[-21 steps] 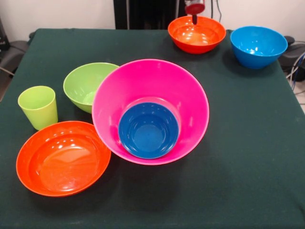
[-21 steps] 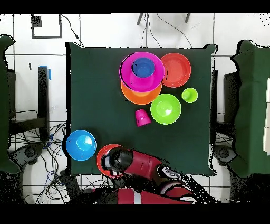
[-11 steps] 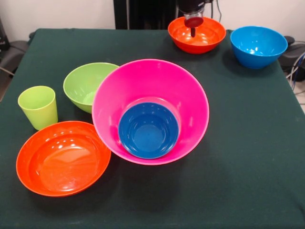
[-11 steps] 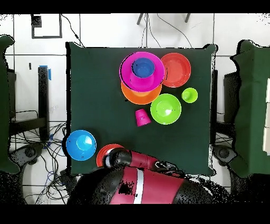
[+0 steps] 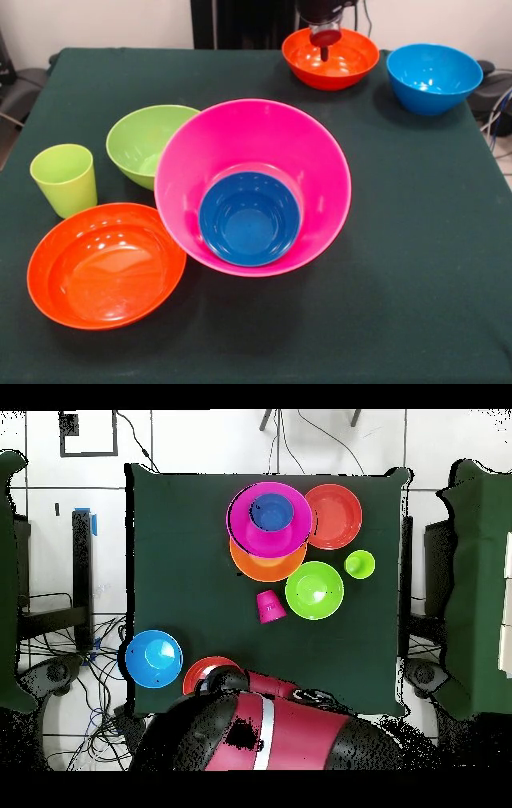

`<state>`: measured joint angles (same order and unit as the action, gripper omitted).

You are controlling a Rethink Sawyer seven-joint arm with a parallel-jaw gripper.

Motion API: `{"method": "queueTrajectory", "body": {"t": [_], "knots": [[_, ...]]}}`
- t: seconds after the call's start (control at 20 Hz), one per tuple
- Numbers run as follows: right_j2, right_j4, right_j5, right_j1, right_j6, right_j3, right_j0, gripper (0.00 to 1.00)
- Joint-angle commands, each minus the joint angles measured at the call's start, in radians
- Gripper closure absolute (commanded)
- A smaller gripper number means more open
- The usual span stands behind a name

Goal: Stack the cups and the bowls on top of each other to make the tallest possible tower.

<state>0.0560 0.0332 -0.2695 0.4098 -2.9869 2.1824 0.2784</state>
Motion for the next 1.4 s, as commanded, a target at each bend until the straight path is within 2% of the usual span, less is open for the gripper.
{"method": "queueTrajectory", "body": {"t": [0.05,0.4,0.75,1.0,1.4], "knots": [[0.062,-0.033,0.091,-0.004,0.029,-0.122,0.040,0.00],[0.078,-0.065,0.191,0.009,0.024,-0.150,0.070,0.00],[0.119,-0.098,0.210,0.027,0.038,-0.142,0.122,0.00],[0.121,-0.103,0.234,0.029,0.018,-0.132,0.097,0.00],[0.125,-0.126,0.242,0.013,0.030,-0.148,0.115,0.00]]}}
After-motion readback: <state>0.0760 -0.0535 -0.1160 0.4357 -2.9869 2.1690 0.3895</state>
